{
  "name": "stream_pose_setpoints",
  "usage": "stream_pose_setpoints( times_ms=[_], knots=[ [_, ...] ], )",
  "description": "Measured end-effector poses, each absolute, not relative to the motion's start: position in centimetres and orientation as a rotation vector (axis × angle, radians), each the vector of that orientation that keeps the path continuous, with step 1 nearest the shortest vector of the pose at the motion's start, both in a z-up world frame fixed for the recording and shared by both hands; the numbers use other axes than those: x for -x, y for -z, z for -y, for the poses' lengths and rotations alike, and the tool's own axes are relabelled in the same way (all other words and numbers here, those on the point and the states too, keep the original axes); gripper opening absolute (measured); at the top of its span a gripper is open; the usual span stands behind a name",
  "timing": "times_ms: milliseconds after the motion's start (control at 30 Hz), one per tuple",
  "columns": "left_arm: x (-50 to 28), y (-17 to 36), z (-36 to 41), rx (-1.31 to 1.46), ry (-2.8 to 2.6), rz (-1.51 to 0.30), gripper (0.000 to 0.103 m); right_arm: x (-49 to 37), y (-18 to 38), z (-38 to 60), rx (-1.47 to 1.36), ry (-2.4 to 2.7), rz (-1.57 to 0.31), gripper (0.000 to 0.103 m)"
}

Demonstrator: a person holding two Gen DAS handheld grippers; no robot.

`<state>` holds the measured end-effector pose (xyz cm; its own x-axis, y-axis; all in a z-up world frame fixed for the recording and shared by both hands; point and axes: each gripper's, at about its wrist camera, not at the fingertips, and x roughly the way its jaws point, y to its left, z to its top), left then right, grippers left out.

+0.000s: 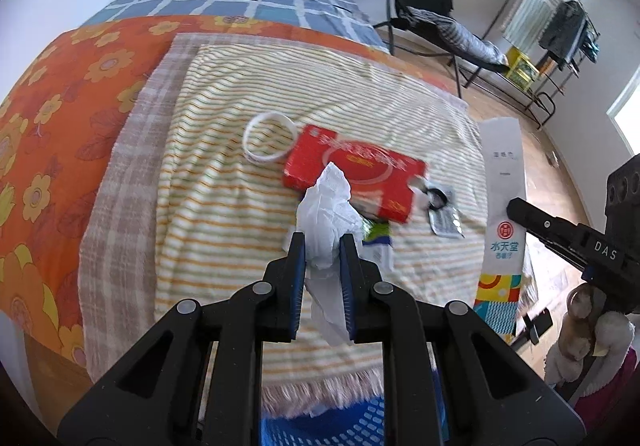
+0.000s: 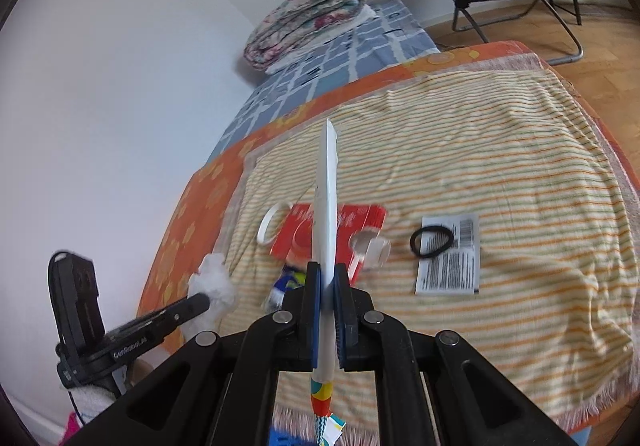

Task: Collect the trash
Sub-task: 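Carry the tissue and tissue pack over the blue basket and release both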

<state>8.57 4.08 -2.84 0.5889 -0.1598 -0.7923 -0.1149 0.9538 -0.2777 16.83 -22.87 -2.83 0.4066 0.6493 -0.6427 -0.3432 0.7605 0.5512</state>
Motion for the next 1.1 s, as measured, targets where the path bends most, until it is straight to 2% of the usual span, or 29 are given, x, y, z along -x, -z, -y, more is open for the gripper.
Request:
stream_pose_setpoints(
  times_ms=[300,1100],
  knots=[
    [-4.9,2.3,-0.7,0.243,0.092,-0.932,0.015,-11.4,1.8,23.6,-0.245,-0.669,-0.912,0.004],
    [4.3,8.3,3.0,0.194,0.149,-1.054,0.015,-1.8,6.8,23.5,-0.189,-0.693,-1.0,0.004]
  ],
)
